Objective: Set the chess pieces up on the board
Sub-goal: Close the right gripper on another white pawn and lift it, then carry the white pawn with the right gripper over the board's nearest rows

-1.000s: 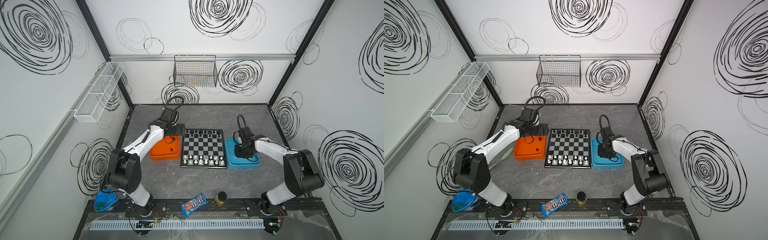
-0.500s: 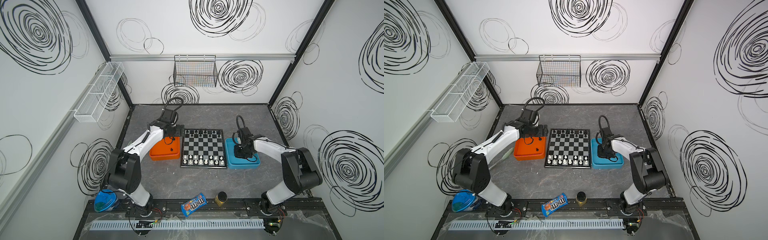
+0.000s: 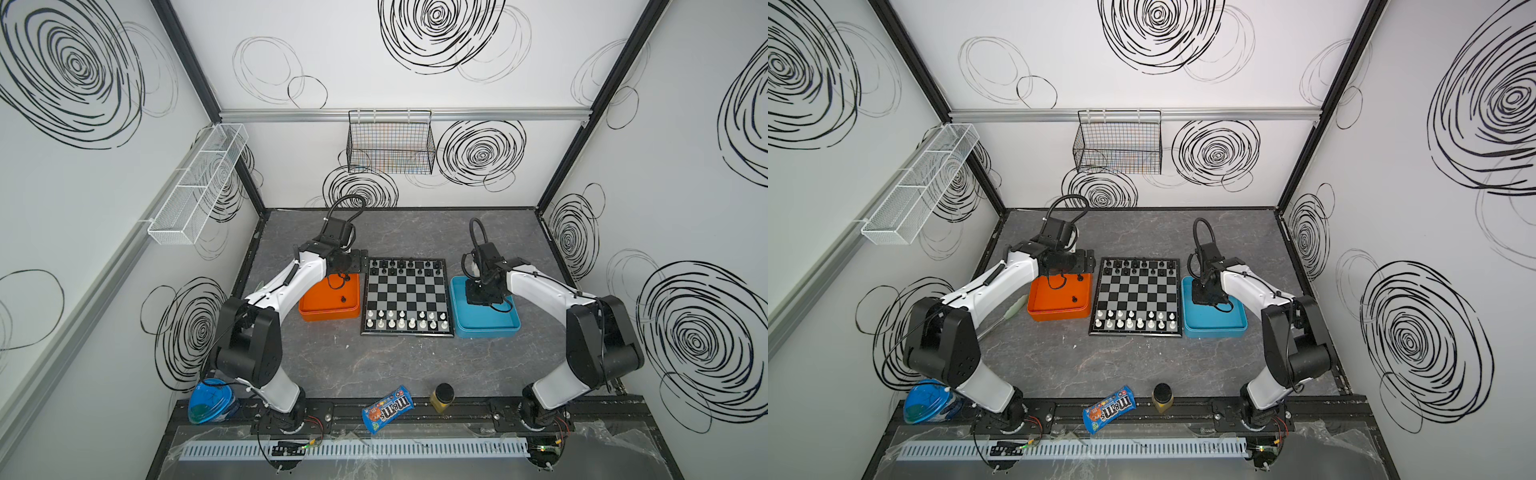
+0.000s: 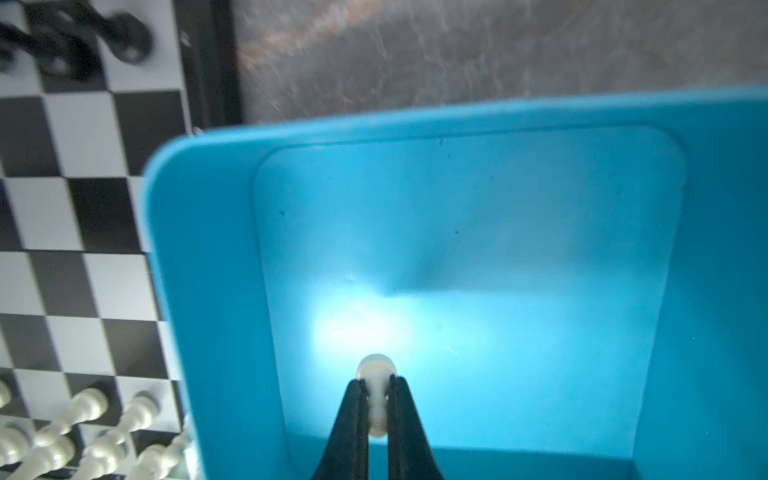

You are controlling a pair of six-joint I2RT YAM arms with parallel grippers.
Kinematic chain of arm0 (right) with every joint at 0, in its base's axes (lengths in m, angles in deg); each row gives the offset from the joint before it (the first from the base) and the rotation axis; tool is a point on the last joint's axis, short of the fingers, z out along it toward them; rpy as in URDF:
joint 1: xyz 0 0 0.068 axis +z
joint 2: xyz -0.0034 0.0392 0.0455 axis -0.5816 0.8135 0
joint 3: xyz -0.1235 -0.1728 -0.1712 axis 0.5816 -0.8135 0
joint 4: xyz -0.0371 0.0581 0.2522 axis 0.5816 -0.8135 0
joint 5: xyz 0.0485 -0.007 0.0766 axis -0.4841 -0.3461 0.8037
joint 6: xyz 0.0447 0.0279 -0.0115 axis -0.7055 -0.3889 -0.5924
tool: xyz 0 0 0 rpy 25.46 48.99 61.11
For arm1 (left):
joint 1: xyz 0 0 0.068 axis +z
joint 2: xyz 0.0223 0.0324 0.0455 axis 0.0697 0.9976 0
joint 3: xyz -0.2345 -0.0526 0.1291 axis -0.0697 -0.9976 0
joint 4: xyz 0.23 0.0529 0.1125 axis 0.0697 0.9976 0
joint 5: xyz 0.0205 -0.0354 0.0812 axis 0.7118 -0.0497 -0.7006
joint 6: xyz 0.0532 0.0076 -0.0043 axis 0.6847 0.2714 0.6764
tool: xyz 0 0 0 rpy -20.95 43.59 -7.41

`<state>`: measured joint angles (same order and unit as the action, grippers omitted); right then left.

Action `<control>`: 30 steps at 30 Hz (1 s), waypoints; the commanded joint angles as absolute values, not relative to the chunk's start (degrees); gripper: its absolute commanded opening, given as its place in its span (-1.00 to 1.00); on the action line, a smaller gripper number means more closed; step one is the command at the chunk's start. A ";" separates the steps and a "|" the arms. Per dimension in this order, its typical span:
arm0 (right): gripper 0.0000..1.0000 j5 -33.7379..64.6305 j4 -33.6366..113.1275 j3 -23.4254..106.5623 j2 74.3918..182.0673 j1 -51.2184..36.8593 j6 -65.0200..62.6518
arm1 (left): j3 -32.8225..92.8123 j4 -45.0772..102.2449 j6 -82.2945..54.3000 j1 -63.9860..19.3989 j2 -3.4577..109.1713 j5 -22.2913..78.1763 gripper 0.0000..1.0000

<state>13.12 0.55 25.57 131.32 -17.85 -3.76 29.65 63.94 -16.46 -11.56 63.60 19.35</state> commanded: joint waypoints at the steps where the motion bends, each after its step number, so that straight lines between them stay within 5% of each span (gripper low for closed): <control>1: -0.87 11.65 -4.45 30.82 129.95 -15.67 -2.58 | 29.46 63.30 -16.58 -9.69 60.51 19.63 0.92; 17: -0.87 12.56 -6.21 47.15 142.47 4.03 -5.72 | 23.59 64.62 -15.47 -2.89 52.11 19.80 0.92; 30: -0.87 13.83 -5.10 46.10 148.02 8.99 -5.73 | 20.79 63.81 -15.75 -1.72 50.34 20.42 0.92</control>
<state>14.10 -3.71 45.59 146.95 8.62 -5.57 21.50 64.46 -16.22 -2.57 51.88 19.96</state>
